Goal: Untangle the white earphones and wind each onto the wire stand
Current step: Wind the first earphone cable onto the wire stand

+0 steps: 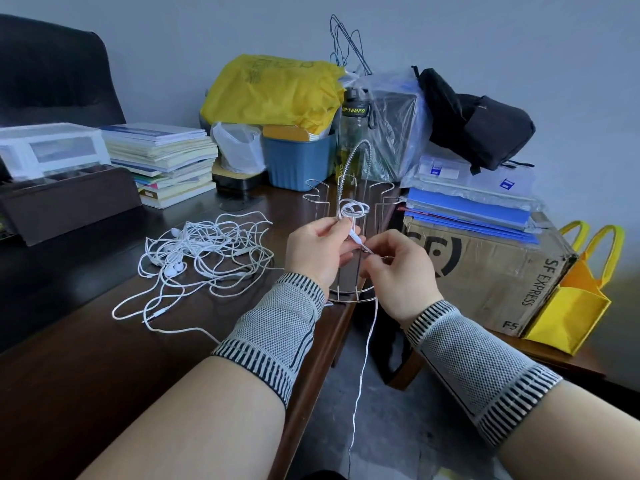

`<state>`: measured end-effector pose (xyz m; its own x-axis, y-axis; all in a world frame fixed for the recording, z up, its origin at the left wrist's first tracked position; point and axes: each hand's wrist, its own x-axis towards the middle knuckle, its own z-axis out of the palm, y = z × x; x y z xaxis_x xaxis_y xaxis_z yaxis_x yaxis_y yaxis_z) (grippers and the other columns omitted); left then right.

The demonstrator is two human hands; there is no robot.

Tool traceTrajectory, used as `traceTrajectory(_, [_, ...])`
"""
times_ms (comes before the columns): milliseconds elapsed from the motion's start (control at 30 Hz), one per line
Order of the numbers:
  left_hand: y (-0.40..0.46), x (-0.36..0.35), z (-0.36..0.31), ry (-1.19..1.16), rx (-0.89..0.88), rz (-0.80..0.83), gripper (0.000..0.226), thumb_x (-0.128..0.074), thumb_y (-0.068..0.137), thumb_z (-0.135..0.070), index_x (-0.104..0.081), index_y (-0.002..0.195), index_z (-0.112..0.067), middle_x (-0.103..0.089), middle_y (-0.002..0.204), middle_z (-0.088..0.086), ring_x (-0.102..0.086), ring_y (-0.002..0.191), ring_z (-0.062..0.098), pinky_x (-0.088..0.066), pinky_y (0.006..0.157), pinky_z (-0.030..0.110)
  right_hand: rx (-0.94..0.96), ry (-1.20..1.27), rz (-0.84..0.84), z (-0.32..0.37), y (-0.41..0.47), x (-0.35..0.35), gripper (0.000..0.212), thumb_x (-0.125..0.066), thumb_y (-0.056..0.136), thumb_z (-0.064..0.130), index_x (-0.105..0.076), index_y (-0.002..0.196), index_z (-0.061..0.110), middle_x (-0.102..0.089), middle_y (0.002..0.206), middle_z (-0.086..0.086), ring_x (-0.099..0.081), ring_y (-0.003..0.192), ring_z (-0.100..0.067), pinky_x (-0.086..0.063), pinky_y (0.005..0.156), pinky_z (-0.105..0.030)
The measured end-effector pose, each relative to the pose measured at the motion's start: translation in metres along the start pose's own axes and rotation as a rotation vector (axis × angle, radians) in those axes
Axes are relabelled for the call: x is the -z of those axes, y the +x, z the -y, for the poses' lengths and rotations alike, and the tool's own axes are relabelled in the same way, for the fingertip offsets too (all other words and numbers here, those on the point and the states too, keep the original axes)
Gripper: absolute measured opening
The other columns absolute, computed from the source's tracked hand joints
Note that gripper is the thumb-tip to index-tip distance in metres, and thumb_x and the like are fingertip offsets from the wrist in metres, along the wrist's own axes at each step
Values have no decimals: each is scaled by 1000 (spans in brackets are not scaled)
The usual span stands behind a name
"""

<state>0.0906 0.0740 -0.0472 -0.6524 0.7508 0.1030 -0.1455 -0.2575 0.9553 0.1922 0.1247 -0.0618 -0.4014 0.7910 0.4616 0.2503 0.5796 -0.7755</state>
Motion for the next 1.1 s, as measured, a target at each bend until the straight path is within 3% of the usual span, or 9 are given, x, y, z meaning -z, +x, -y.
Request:
traceTrajectory(100, [3,0,3,18,-24,-18,26,-65,92,-16,-73,67,-20,-71,70,2,-67,65,14,-52,62,28,-38,145,-68,14,2,0,12,-61,85,19,-52,85,26,-64,80,1,-64,72,-22,-55,73,-39])
traceTrajectory(233, [3,0,3,4,-13,-17,21,-68,91,-18,-74,70,-21,-71,70,1,-65,64,13,-52,65,29,21,76,-168,31,10,0,21,-61,88,45,-51,89,26,-62,79,8,-62,74,-12,-52,75,-34])
traceTrajectory(467, [0,0,1,15,-34,-2,16,-67,91,-19,-75,77,-19,-74,77,4,-71,75,17,-50,62,28,83,151,-203,29,16,2,17,-60,92,24,-58,76,27,-61,68,12,-56,61,-1,-52,65,-26])
traceTrajectory(667, [-1,0,-2,-28,-4,-5,16,-64,93,-18,-73,80,-18,-75,81,4,-73,82,23,-55,73,35,-64,214,-259,20,28,-2,17,-62,90,23,-62,74,19,-60,65,10,-54,60,-6,-52,67,-31])
traceTrajectory(733, [-3,-1,-4,-43,10,8,15,-63,94,-17,-70,81,-17,-73,71,-4,-74,78,19,-57,71,30,-106,218,-248,16,29,-1,17,-64,88,22,-63,71,19,-58,62,10,-52,56,-5,-47,63,-28])
traceTrajectory(867, [-4,-1,-6,-63,17,23,15,-62,95,-17,-68,81,-16,-73,74,-4,-74,76,16,-54,58,19,-66,167,-178,2,21,1,21,-64,87,20,-60,66,23,-56,57,10,-48,53,-5,-40,59,-23])
traceTrajectory(967, [-3,-2,-5,-57,17,17,18,-63,94,-18,-67,78,-16,-70,67,-6,-73,70,13,-52,54,17,11,123,-126,-8,12,-1,23,-65,87,17,-59,65,25,-56,58,11,-48,53,-2,-42,58,-23])
traceTrajectory(1100, [-1,-1,-4,-48,15,10,16,-63,94,-22,-67,79,-17,-72,73,-5,-74,75,12,-52,59,19,31,74,-103,-10,11,-2,21,-65,89,23,-60,69,27,-57,59,12,-49,53,0,-41,57,-20])
